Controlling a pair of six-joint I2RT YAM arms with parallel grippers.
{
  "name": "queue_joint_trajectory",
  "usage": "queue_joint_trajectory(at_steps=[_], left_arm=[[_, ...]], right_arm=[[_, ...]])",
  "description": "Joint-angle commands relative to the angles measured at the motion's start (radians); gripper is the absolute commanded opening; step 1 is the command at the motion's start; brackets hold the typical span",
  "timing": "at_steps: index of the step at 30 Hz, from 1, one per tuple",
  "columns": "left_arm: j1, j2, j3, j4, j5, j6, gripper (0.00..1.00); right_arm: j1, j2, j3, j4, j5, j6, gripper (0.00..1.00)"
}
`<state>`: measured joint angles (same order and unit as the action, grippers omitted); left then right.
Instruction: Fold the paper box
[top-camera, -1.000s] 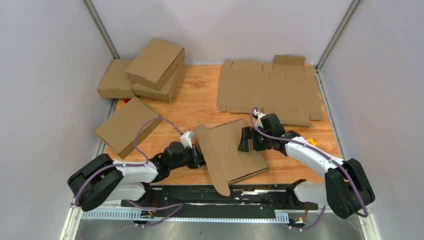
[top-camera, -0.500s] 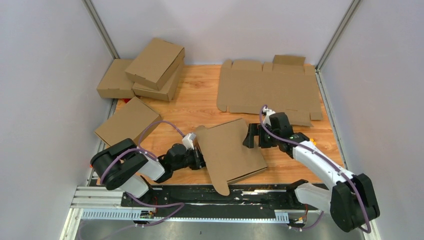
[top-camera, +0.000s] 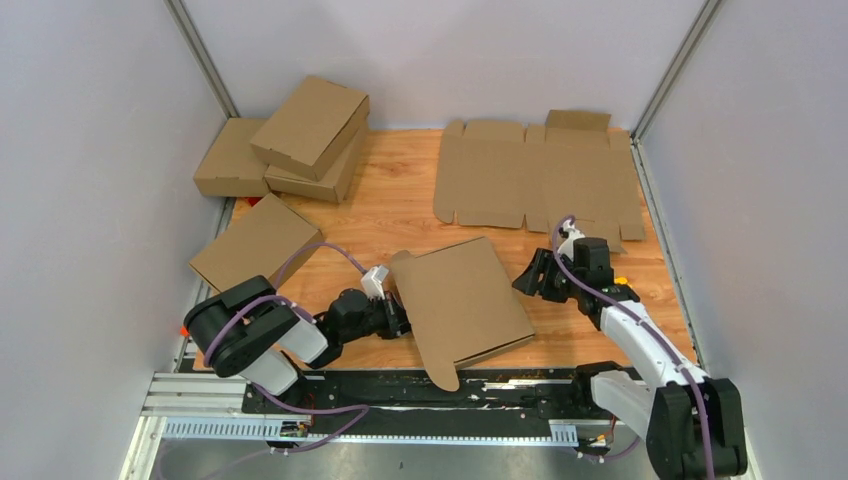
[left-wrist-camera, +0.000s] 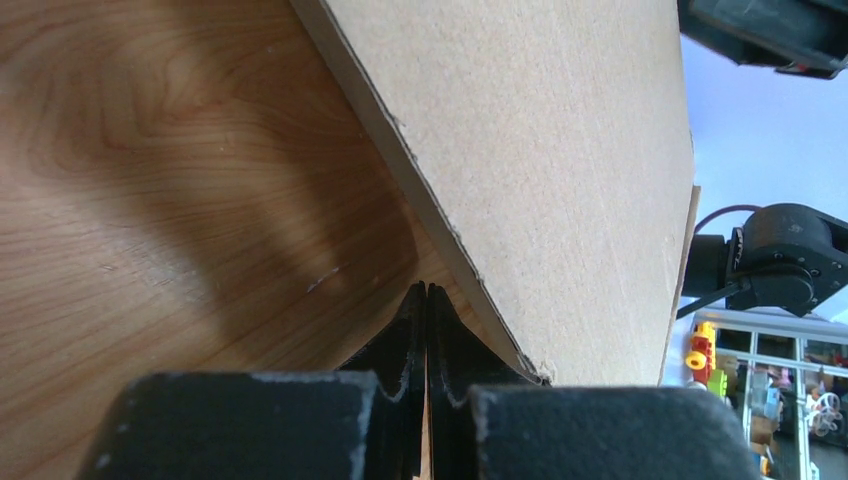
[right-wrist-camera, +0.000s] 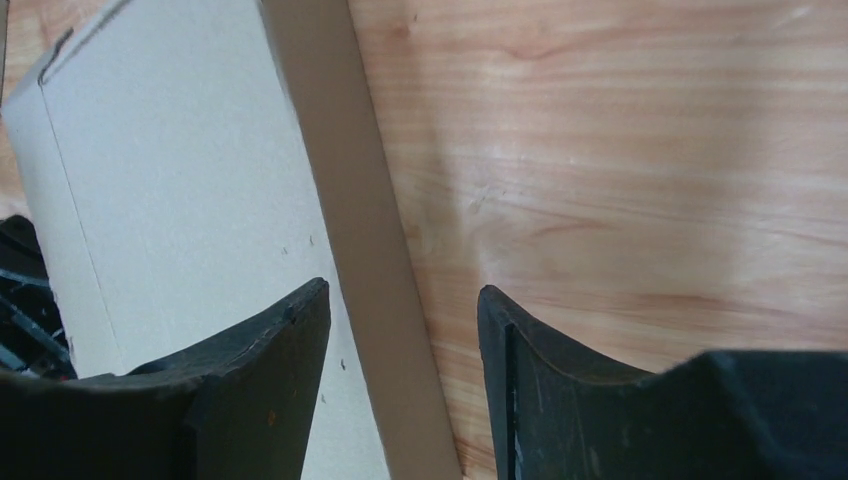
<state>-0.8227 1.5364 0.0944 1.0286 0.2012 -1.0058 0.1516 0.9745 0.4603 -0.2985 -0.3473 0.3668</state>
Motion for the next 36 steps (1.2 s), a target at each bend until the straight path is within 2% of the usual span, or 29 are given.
queue_joint_trajectory(at_steps=[1,8,17,23,25,31,36], left_arm=[[0.020,-0.058,-0.006,-0.019,-0.001,0.063,0.00],[0.027,-0.243,-0.003,-0.284,-0.077,0.132,0.04],[0.028,-0.449,0.014,-0.537,-0.153,0.193,0.03],[0.028,-0.546,0.005,-0.621,-0.187,0.203,0.03],[0.028,-0.571,-0.004,-0.630,-0.189,0.196,0.03],[0.028,-0.631,-0.032,-0.659,-0.199,0.185,0.03],[0.028,-0.652,-0.041,-0.676,-0.199,0.188,0.03]], right_arm=[[-0.006,0.054,-0.027,0.137,-0.144,0.041,0.55],[-0.008,0.099,-0.076,0.211,-0.163,0.059,0.49],[-0.035,0.155,-0.104,0.267,-0.206,0.070,0.29],[-0.063,0.174,-0.110,0.271,-0.226,0.078,0.21],[-0.067,0.176,-0.112,0.266,-0.223,0.076,0.14],[-0.069,0.192,-0.102,0.217,-0.142,0.084,0.17],[-0.070,0.185,-0.088,0.167,-0.035,0.104,0.15]])
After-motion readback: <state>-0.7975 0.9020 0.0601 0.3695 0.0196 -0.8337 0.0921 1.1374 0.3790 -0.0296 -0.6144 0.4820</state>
